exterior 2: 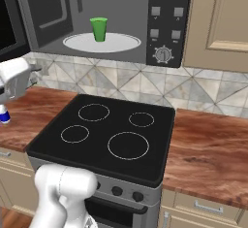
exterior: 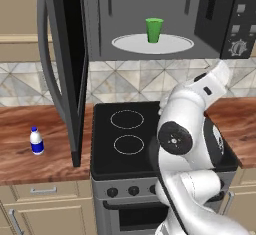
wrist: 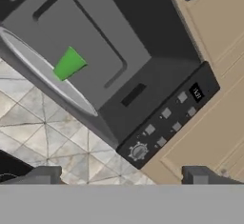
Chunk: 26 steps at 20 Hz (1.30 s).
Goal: Place the microwavable item in the microwave. Then, close the microwave door and press the start button.
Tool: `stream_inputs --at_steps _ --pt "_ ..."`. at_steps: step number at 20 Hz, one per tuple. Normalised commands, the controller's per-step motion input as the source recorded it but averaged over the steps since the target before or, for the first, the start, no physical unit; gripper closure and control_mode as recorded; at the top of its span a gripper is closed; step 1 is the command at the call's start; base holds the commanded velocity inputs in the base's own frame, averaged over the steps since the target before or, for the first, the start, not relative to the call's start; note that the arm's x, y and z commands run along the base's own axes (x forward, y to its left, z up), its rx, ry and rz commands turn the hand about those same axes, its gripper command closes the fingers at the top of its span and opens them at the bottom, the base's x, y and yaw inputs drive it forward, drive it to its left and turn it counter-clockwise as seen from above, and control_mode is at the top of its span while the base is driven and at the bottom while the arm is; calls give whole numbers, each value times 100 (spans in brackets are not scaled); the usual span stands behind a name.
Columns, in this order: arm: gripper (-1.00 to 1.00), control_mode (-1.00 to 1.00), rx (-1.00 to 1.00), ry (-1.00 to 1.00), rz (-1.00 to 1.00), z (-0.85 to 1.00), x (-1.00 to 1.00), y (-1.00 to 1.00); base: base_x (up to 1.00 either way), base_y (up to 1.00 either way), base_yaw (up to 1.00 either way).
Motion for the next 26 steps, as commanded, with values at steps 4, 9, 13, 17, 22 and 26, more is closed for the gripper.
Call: stream_inputs --at_steps 4,9,13,17,22,26 --pt "-100 -100 -34 -18 -5 -51 -40 23 0 0 0" --pt "-100 -100 -30 -12 -2 -79 -9 17 0 0 0" --pt "-100 -100 -26 -7 0 -98 0 0 0 0 0" --pt "-100 -100 -28 -12 0 -76 -3 11 0 0 0" --pt "-100 -100 -31 -8 -4 -35 -2 56 0 0 0" --pt "-100 -100 -30 0 -6 -43 1 67 0 0 0"
